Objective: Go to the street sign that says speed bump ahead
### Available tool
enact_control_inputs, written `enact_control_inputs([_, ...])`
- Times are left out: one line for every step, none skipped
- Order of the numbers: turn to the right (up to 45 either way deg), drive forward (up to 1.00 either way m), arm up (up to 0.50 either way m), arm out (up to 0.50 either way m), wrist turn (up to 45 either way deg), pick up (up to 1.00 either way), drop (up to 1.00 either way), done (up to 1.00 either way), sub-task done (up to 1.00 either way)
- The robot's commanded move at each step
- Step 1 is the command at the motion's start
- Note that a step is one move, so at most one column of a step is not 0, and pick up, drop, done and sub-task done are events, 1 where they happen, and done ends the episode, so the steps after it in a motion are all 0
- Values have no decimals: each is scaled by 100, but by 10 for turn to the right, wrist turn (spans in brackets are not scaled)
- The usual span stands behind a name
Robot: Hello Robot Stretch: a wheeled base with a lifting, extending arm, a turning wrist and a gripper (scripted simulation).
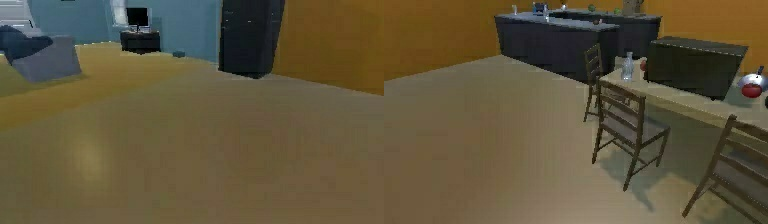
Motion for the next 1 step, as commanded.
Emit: enact_control_inputs([0, 100, 0, 0, 0, 0, 0, 0, 0])
